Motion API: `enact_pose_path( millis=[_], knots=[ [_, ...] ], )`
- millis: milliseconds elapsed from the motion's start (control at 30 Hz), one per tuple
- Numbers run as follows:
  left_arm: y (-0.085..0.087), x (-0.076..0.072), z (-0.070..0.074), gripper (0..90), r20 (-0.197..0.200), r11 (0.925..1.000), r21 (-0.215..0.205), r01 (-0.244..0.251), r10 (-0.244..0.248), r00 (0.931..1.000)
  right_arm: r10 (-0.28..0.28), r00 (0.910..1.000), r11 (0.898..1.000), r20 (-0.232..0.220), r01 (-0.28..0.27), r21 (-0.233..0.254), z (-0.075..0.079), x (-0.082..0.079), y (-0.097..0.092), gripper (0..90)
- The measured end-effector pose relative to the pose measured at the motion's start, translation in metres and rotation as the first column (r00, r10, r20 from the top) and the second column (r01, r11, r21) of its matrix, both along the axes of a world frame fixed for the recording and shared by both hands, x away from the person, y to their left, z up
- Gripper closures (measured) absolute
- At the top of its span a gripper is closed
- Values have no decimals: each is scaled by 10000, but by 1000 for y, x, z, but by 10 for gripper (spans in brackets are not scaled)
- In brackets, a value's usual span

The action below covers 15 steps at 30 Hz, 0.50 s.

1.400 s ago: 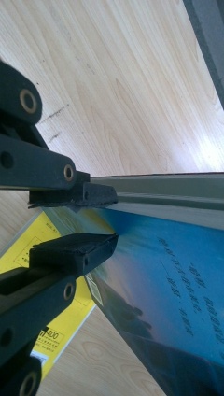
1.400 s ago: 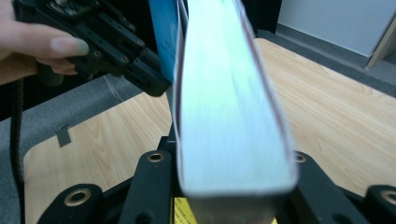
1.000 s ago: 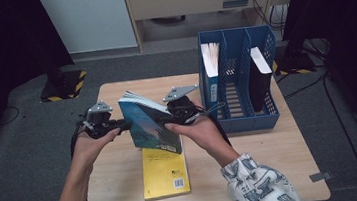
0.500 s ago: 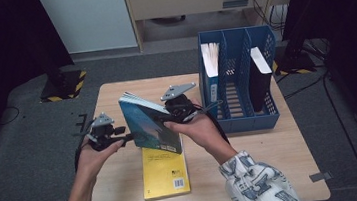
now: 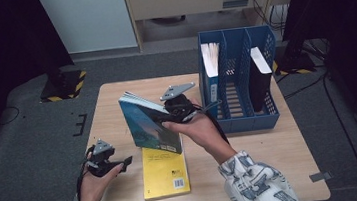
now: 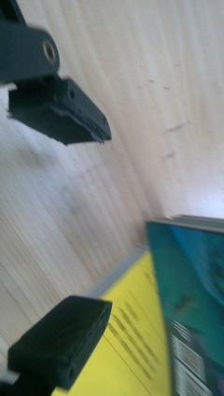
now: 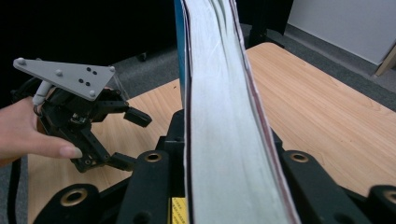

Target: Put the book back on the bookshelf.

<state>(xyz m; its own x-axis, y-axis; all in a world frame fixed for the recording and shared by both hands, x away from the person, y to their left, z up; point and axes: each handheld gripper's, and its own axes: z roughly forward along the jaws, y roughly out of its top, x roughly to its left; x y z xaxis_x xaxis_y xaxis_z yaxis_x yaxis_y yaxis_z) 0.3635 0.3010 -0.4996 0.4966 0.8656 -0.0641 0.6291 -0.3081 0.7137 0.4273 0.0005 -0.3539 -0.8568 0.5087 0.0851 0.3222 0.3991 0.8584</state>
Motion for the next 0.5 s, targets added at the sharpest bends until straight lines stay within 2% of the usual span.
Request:
enact_pose_path(
  millis=[167, 300, 367, 500],
  knots=[
    [12, -1, -4, 54, 108, 9984, -469, -320, 326, 9994, 71, 9999, 9999, -87, -73, -126, 2, 3, 0, 672],
    [15, -2, -2, 54, 249, 9980, -477, -418, 430, 9988, -37, 10000, 9992, 93, 40, -388, 4, 4, 1, 710],
    [16, -2, -1, 55, 280, 9973, -570, -472, 489, 9984, -79, 10000, 9996, 49, 80, -264, 2, 5, 2, 712],
    [15, -2, -4, 59, 104, 9986, -394, -360, 365, 9993, -228, 9997, 9996, 111, 230, -174, -1, 8, 2, 717]
  ],
)
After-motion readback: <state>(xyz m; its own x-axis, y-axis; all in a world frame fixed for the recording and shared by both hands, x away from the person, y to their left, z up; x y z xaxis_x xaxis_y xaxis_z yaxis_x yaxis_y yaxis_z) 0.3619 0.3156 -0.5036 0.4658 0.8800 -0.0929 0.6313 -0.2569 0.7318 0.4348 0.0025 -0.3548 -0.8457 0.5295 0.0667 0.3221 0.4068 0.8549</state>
